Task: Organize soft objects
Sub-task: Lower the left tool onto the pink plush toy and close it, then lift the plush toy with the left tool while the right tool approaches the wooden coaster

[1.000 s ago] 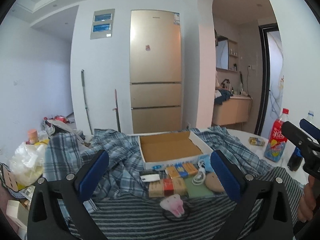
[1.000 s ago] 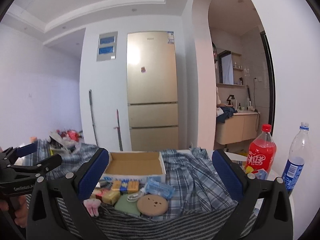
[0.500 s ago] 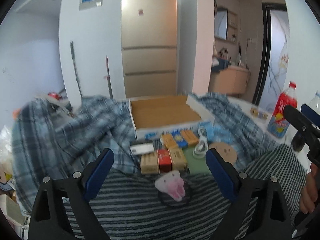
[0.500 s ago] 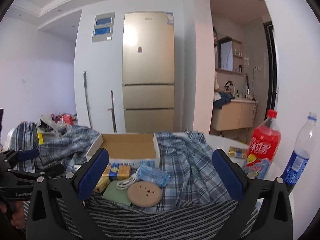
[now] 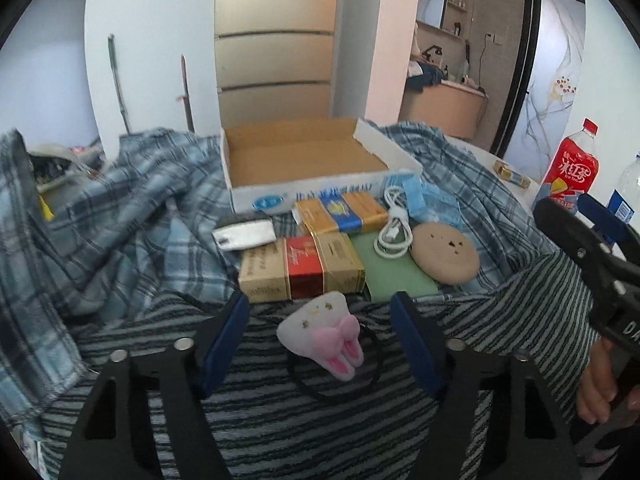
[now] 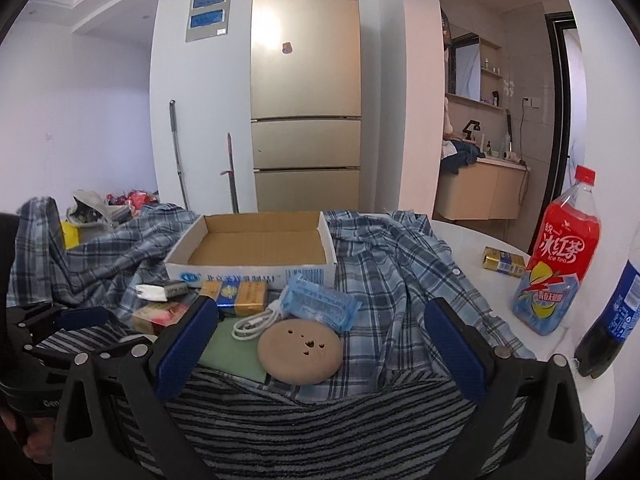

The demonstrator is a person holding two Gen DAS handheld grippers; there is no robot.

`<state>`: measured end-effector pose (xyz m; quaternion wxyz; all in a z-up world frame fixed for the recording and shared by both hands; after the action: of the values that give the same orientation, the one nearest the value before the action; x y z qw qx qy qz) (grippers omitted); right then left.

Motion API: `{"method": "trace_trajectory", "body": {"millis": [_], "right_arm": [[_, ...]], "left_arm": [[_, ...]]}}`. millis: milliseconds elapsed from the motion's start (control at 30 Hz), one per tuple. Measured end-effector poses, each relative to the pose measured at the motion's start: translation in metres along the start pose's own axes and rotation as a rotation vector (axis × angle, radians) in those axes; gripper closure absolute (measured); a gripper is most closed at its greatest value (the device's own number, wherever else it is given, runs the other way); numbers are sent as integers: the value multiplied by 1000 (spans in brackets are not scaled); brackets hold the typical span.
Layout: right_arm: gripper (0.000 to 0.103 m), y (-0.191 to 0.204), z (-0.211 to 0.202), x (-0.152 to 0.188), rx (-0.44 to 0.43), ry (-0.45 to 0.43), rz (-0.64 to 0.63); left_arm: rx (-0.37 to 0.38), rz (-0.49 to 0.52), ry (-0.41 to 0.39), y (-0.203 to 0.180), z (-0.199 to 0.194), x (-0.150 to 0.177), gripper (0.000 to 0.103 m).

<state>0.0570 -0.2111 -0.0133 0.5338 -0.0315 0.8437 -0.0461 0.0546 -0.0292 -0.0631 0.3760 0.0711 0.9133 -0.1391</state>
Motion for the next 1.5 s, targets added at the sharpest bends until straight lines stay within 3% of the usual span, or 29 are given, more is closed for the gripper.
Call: {"method": "trace_trajectory", "body": {"millis": [167,233,433,867,1100,1267,1367,1500], "right_arm": [[0,-3,9,7,-25,29,30],[0,-4,12,9,-28,42,40],[0,-3,13,10,-15,53,32],[0,-2,9,4,-4,72,8],[0,-9,-18,-38,-36,14,29],[0,-10,-19,-74,-12,-30,19],[0,-11,-7,-79,-73,-24,46],[0,-8,23,-73,-97,68,71]], "left_arm": [[37,-26,68,5,16,4,44],[41,-39,87,8,21,5,57],[32,-26,72,5,19,7,64],[-8,62,-117,-15,-42,-8,65],[-71,93,-187,-15,-69,-44,65],[14,108,-291,-21,-82,-72,65],[67,124,-365,-25,-92,-82,65],[55,147,-461,-27,-93,-90,65]]}}
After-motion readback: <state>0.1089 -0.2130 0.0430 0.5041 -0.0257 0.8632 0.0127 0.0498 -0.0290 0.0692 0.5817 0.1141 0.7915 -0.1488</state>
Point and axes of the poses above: each gripper's, at about its wrist camera, not at the fingertips, and z roughly the way its jaws point, y to its left, x to its underside, the point moved 2 cm from there along z, roughly the way its jaws point, and after that the axes turned 9 degrees about x, right-handed, at the moved point
